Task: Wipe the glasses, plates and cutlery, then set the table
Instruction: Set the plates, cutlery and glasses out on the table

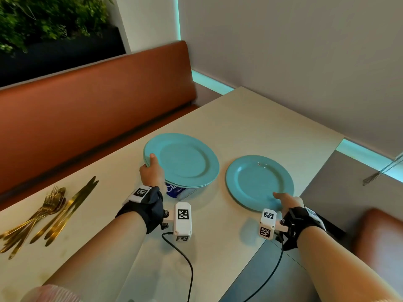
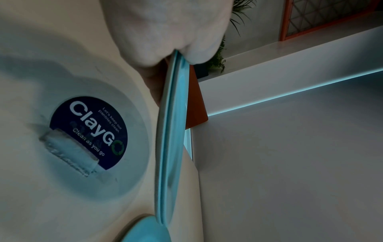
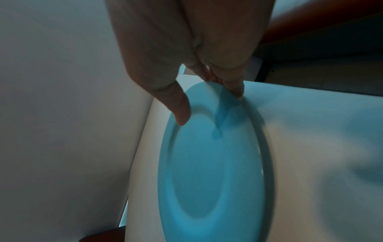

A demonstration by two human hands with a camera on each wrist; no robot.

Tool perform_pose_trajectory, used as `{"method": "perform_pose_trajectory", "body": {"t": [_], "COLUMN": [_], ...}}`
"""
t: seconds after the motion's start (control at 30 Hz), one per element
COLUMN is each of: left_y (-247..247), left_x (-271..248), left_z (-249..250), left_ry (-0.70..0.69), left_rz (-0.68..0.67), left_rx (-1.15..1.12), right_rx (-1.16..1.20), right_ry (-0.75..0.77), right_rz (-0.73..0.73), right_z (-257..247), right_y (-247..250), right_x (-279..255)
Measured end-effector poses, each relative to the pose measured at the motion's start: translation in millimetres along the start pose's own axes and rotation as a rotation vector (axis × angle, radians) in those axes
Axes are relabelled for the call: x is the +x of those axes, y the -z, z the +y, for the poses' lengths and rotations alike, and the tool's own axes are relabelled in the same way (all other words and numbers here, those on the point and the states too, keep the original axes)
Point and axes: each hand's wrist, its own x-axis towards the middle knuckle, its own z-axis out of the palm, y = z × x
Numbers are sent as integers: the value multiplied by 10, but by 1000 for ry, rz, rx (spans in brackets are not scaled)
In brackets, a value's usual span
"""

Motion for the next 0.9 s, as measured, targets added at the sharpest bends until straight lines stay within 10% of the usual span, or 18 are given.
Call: {"method": "perform_pose_trajectory", "body": {"t": [0.43,0.6,0.9], "left_y": [321,626,1696], "left_x": [-329,-536,-903], "left_z": [-278,-426,-867], "left_ry": [50,75,142], "left_rz": [-127,-209,-216], "left_rx": [-15,8,-41], "right_rx": [-177,-77,-2], "right_ry": [295,278,213], "right_rz": [-207,-452,-483], "right_z": [-163,80,903], "right_y": [-371,-597,-665], "right_x": [-700,-1379,-2066]}}
